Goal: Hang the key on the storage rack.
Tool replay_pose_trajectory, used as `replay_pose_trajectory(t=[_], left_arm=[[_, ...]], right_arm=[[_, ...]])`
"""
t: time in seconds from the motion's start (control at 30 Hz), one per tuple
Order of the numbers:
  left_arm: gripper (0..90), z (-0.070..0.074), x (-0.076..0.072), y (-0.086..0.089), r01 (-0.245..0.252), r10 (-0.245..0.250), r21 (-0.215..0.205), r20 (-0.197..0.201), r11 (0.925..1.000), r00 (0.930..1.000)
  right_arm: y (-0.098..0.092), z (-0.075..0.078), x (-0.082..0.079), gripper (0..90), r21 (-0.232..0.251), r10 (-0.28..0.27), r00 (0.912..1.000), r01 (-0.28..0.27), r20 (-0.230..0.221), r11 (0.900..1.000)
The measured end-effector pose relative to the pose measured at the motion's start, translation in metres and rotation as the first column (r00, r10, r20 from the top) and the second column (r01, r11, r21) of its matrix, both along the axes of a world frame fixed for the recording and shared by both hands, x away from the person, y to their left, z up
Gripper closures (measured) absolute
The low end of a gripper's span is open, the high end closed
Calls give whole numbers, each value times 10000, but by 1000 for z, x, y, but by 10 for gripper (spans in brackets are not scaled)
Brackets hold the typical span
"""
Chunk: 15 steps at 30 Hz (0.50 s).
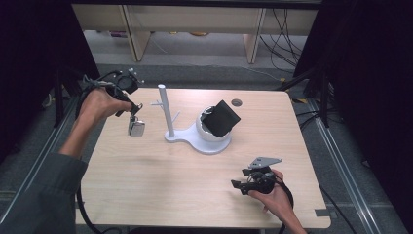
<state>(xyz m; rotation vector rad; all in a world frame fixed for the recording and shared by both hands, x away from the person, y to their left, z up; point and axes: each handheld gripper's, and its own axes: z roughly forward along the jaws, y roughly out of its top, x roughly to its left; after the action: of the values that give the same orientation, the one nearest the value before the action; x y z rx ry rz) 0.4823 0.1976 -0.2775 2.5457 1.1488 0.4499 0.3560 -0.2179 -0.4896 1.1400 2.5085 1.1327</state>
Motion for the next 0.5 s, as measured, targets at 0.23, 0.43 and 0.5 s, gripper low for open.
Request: replay_pose_trajectory(t=[0.23, 0.43, 0.5], left_arm=[[865, 2, 7, -11, -70, 68, 177, 80, 9998, 9999], [865, 4, 10, -23, -142, 140, 348, 74, 9993, 9999], [865, 3, 11, -25, -162, 163, 464, -23, 9988, 9999]], right_arm=[[0, 0, 0, 354, 26, 24, 10000, -24, -1, 10000], [0, 0, 0, 353, 34, 4, 10000, -4, -87, 10000], [0, 0, 0, 353, 69, 38, 10000, -37, -47, 10000]])
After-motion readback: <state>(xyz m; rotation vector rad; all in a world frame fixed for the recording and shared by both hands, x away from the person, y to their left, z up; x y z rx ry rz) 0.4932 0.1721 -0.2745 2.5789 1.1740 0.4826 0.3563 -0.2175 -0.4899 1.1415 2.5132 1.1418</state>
